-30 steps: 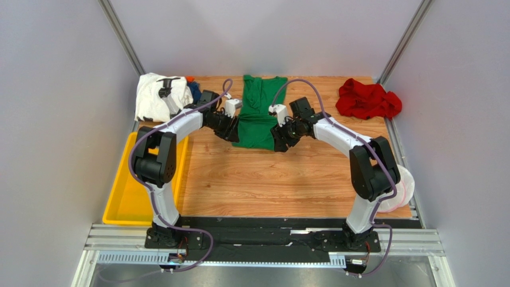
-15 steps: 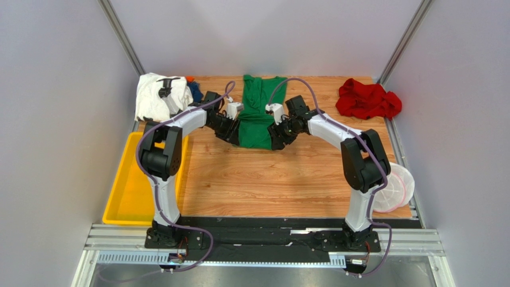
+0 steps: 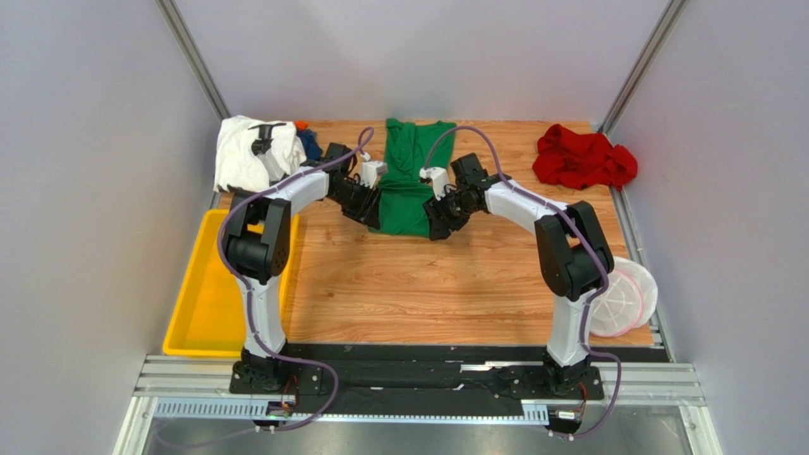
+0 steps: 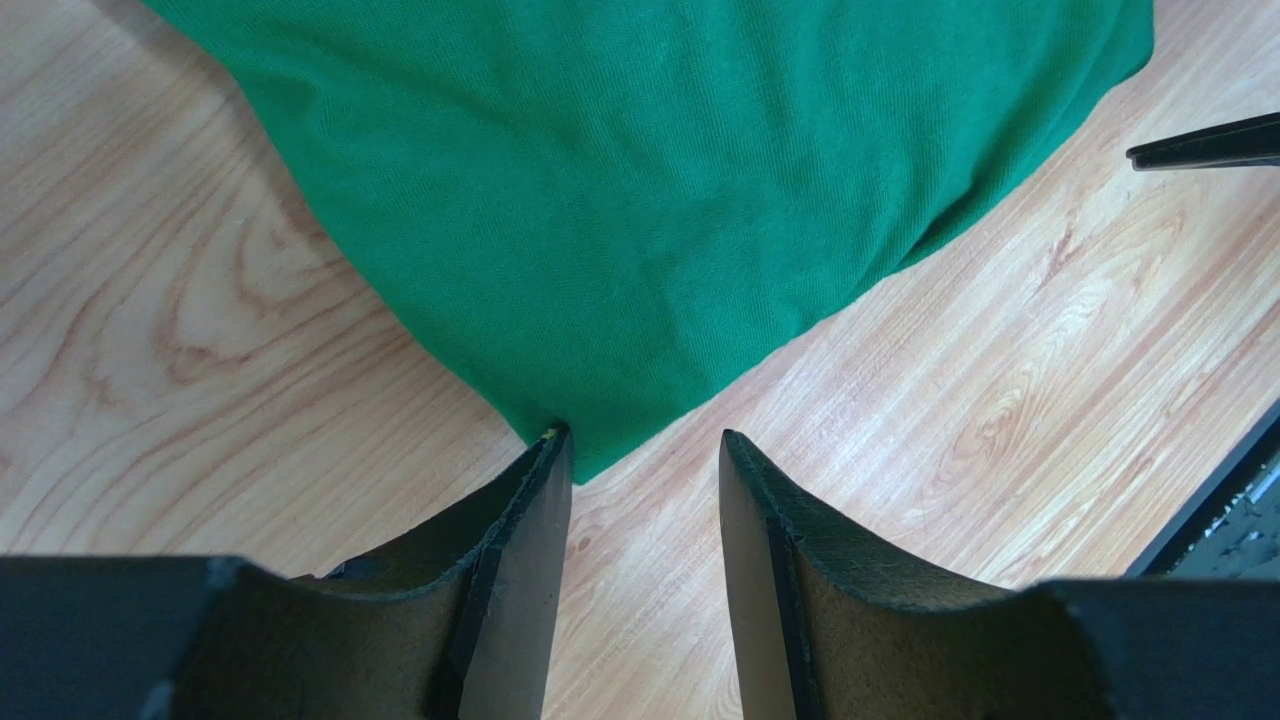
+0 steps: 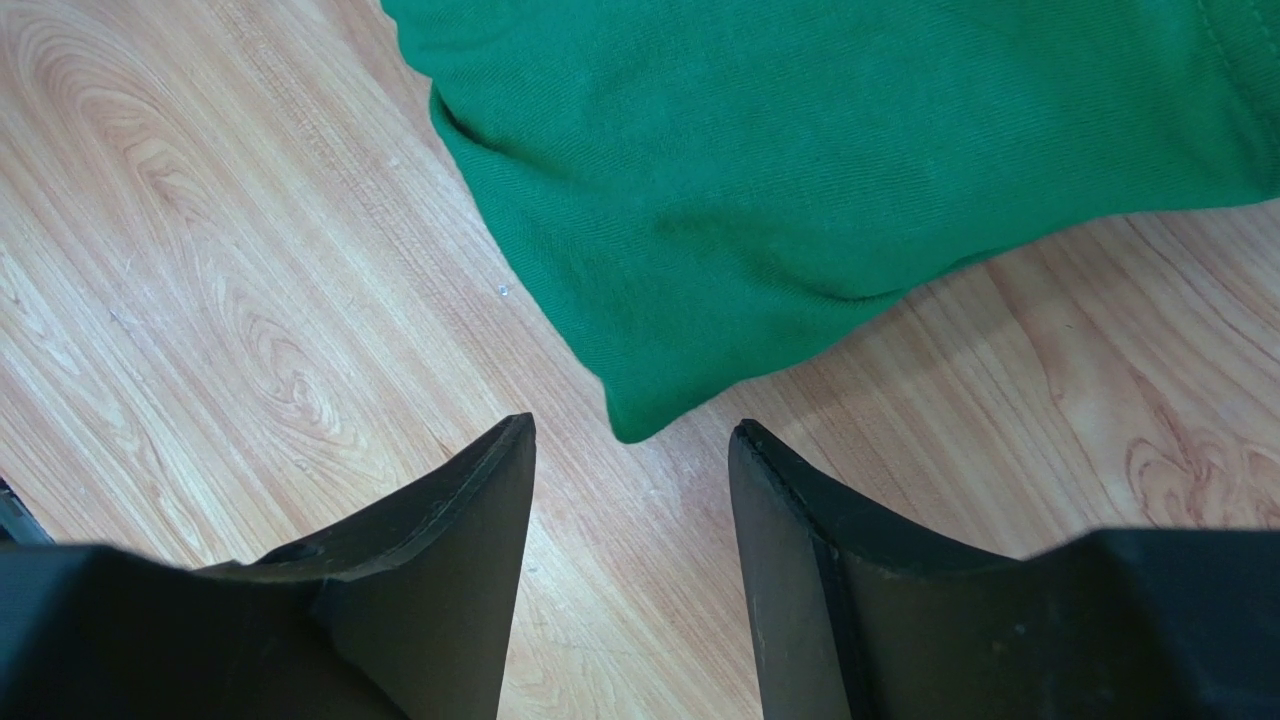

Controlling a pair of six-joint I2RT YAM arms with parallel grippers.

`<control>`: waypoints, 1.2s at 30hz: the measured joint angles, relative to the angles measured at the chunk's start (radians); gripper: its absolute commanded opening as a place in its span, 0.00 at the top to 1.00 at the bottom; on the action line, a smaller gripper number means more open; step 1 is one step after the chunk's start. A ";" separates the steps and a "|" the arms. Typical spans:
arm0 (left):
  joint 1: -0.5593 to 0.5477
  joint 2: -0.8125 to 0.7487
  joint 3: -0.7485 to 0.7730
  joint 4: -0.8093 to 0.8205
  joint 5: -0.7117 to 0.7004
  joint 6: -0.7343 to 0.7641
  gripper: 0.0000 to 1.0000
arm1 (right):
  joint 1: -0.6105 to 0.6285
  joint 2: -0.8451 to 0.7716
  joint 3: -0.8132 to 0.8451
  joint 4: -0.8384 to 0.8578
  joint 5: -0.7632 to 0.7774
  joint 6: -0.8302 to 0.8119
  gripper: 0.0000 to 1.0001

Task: Fold and stack the t-shirts
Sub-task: Grab one side of the 2/3 rectangular tshirt with both arms

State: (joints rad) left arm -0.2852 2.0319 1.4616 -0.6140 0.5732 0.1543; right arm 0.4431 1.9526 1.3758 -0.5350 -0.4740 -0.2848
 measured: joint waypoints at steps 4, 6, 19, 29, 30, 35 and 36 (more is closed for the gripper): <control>0.002 0.000 0.000 0.000 -0.002 0.000 0.51 | 0.000 0.006 0.000 0.000 -0.003 0.000 0.46; 0.005 0.000 0.000 -0.001 -0.002 0.000 0.51 | 0.000 0.008 0.000 0.000 -0.006 0.000 0.46; 0.045 0.001 0.000 -0.023 0.005 0.004 0.50 | 0.000 0.010 0.000 0.000 -0.008 0.000 0.46; 0.045 0.059 0.030 -0.065 0.051 0.002 0.50 | 0.000 0.026 0.011 -0.002 -0.014 -0.001 0.47; 0.045 0.063 0.036 -0.068 0.054 0.001 0.50 | 0.000 0.028 0.017 -0.004 -0.015 -0.001 0.47; 0.045 0.071 0.052 -0.074 0.056 0.000 0.48 | 0.001 0.045 0.045 -0.005 -0.018 -0.003 0.46; 0.045 0.074 0.055 -0.074 0.058 0.000 0.49 | 0.001 0.047 0.048 -0.005 -0.018 -0.003 0.46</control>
State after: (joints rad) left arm -0.2405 2.1059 1.5169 -0.6880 0.6308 0.1539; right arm 0.4438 1.9999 1.4235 -0.5400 -0.4923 -0.2878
